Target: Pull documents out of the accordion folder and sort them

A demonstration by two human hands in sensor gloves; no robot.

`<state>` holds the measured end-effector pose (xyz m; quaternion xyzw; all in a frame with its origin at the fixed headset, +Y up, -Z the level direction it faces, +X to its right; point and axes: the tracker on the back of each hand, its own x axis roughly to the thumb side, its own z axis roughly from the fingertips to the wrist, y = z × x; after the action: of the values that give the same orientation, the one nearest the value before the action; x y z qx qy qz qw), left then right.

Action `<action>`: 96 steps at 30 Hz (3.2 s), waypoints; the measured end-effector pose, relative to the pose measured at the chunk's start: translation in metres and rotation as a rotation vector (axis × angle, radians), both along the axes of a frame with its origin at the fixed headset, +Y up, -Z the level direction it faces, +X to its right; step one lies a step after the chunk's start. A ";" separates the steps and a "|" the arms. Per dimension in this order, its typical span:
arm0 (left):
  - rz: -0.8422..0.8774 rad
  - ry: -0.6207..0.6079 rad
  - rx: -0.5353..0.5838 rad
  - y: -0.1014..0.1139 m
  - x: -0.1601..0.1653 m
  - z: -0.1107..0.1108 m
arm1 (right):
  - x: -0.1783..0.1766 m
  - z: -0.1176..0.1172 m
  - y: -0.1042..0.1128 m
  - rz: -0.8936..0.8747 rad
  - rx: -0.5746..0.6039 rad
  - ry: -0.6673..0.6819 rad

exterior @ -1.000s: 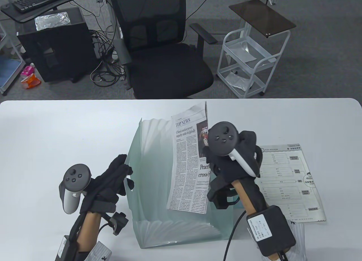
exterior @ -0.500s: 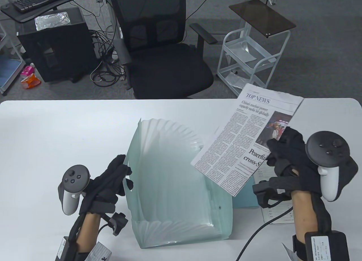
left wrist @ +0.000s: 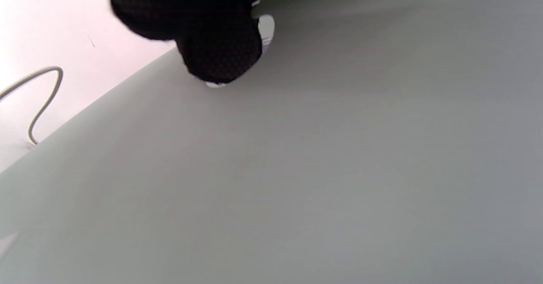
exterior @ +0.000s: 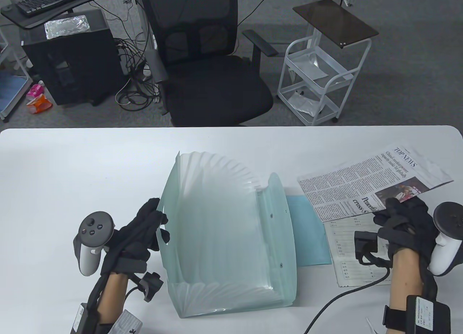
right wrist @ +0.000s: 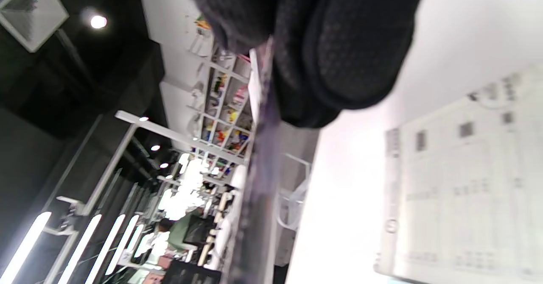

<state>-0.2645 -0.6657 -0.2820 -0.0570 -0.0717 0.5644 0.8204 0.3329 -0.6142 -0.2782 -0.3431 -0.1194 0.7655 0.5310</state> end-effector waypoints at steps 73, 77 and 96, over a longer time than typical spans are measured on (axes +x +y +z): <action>-0.486 -0.058 0.066 0.005 0.137 -0.026 | -0.114 -0.030 -0.068 1.078 -0.085 0.555; -0.576 -0.131 0.021 -0.018 0.182 -0.038 | -0.115 -0.028 -0.071 1.086 -0.089 0.568; -1.124 -0.258 -0.120 -0.104 0.253 -0.057 | -0.105 -0.028 -0.078 1.011 -0.118 0.576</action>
<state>-0.0114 -0.7692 -0.3387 -0.2012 -0.0978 0.0334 0.9741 0.2283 -0.6925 -0.3066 -0.0504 -0.0762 0.9917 0.0907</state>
